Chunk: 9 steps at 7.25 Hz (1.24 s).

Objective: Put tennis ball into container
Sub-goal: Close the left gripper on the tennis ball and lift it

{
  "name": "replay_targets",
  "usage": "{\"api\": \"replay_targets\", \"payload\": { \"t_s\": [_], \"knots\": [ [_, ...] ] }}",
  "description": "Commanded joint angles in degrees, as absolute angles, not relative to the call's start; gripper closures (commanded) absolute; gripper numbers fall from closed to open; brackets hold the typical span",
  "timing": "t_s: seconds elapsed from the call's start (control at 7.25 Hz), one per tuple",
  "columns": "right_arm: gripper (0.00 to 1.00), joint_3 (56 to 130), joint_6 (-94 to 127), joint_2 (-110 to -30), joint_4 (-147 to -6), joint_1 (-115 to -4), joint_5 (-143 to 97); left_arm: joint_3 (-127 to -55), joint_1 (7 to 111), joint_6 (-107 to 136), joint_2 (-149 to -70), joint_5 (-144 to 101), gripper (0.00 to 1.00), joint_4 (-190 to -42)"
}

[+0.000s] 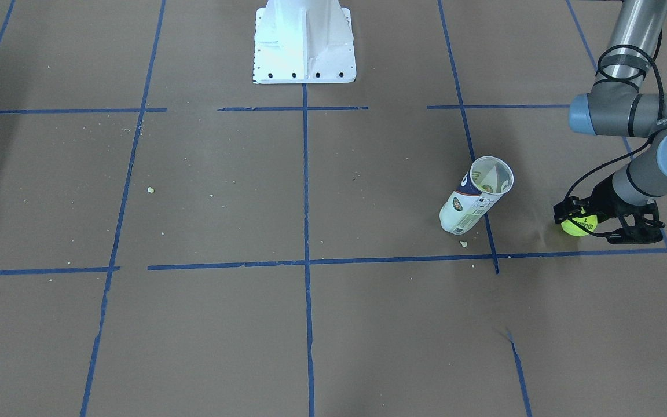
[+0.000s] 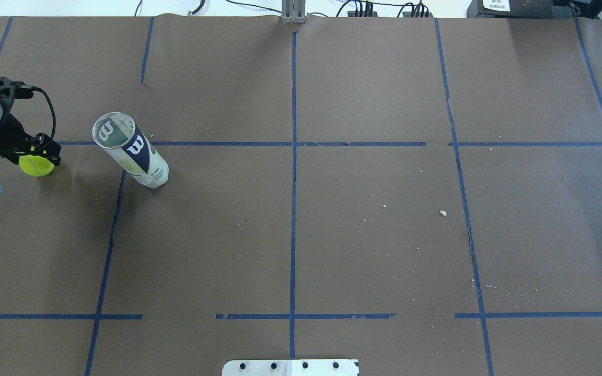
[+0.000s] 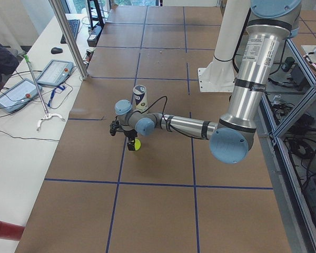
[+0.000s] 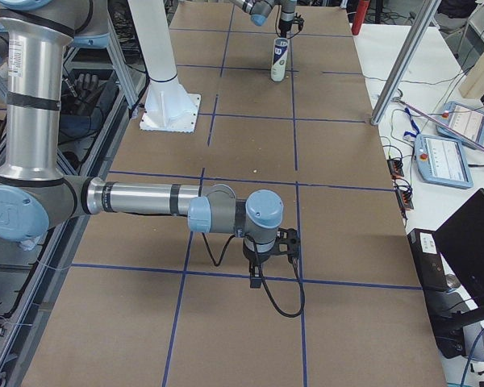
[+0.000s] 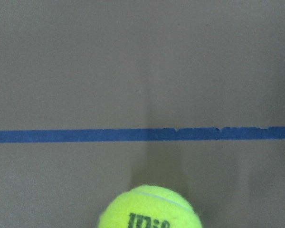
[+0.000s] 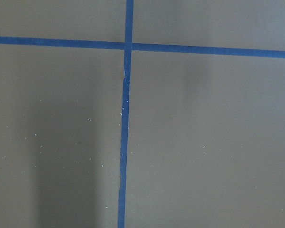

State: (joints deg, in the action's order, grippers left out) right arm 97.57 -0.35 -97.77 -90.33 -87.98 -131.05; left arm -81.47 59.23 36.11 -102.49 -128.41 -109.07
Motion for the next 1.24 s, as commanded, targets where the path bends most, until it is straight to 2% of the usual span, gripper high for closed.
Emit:
{"api": "replay_targets", "payload": {
  "t_s": [0.0, 0.14, 0.28, 0.41, 0.55, 0.69, 0.83, 0.97, 1.1],
  "knots": [
    [0.00, 97.6, -0.4, -97.7, -90.4, -88.0, -131.0, -80.8, 59.0, 35.9, -102.4, -128.4, 0.00, -109.1],
    [0.00, 97.6, -0.4, -97.8, -90.3, -88.0, -131.0, -80.9, 59.0, 36.0, -102.4, -128.4, 0.23, -109.1],
    [0.00, 97.6, -0.4, -97.7, -90.3, -88.0, -131.0, -81.0, 59.0, 36.1, -102.4, -128.4, 0.71, -109.0],
    [0.00, 97.6, -0.4, -97.7, -90.3, -88.0, -131.0, -81.8, 59.1, 36.2, -102.4, -128.4, 0.97, -108.9],
    [0.00, 97.6, -0.4, -97.7, -90.4, -88.0, -131.0, -85.3, 59.6, 36.3, -102.2, -128.4, 1.00, -107.9],
    [0.00, 97.6, -0.4, -97.7, -90.4, -88.0, -131.0, -92.7, 60.4, 36.4, -100.5, -128.2, 1.00, -104.3],
    [0.00, 97.6, -0.4, -97.8, -90.4, -88.0, -131.0, -100.3, 66.3, 36.3, -100.4, -128.1, 1.00, -97.5],
    [0.00, 97.6, -0.4, -97.7, -90.4, -88.0, -131.0, -105.7, 69.6, 36.3, -102.0, -128.1, 1.00, -89.8],
    [0.00, 97.6, -0.4, -97.8, -90.3, -88.0, -131.0, -108.8, 69.8, 36.4, -106.8, -128.0, 1.00, -81.2]
  ]
}}
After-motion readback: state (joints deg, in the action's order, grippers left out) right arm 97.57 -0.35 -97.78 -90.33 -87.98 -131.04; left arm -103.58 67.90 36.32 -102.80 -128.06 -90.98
